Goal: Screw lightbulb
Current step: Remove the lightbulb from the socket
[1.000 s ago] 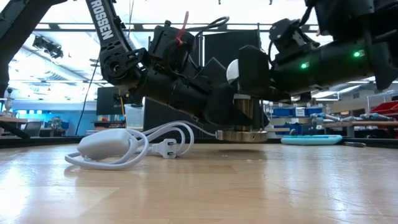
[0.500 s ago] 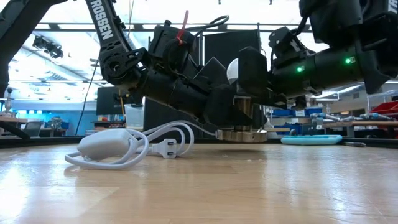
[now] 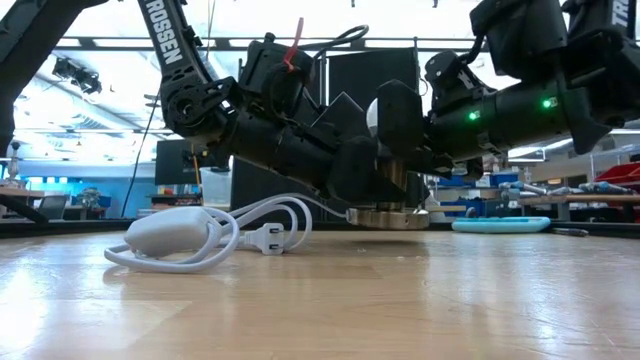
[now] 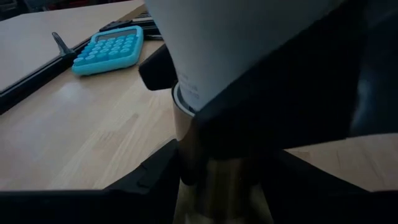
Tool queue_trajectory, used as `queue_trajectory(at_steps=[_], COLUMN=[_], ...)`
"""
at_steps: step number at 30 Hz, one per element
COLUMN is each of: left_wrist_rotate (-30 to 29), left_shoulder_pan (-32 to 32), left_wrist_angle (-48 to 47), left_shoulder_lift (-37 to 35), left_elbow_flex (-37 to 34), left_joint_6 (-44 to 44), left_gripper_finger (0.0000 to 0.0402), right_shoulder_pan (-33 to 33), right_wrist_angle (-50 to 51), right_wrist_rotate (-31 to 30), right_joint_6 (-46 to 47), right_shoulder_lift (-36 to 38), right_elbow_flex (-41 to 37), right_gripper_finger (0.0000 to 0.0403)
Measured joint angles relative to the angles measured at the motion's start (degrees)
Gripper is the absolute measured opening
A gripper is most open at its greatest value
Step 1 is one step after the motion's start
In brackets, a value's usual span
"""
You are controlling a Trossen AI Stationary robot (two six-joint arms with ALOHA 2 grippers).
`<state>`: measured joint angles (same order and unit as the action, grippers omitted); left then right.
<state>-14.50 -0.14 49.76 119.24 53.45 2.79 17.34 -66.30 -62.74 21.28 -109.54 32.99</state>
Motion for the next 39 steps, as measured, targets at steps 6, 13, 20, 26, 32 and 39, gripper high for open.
queue_trajectory(at_steps=[6,13,20,26,32,39], left_wrist_rotate=[0.0,0.8,7.0,9.9,12.7,13.7], left_shoulder_pan=[0.0,0.0,0.0,0.1,0.2,0.2], left_wrist_angle=[-0.1,-0.6,-0.1,1.1,2.2,2.6], left_shoulder_lift=[0.0,0.0,0.0,0.0,0.0,0.0], left_elbow_flex=[0.0,-0.1,-1.0,-1.5,-1.6,-1.8], left_joint_6=[0.0,-0.1,2.2,2.9,3.9,4.0], left_gripper_finger=[0.0195,0.0195,0.0195,0.0195,0.0195,0.0195], right_shoulder_pan=[0.0,0.1,0.1,-1.3,-4.5,-9.7], right_wrist_angle=[0.2,0.2,-5.5,-11.3,-13.2,-14.0], right_wrist_rotate=[-0.3,1.6,11.7,20.0,32.7,48.7], right_joint_6=[-1.0,-4.3,-9.7,-13.0,-18.5,-21.6], right_shoulder_lift=[0.0,0.0,0.0,0.0,0.0,0.0], right_elbow_flex=[0.0,-0.1,-3.2,-6.5,-7.3,-7.6], right_gripper_finger=[0.0192,0.0176,0.0186,0.0172,0.0170,0.0169])
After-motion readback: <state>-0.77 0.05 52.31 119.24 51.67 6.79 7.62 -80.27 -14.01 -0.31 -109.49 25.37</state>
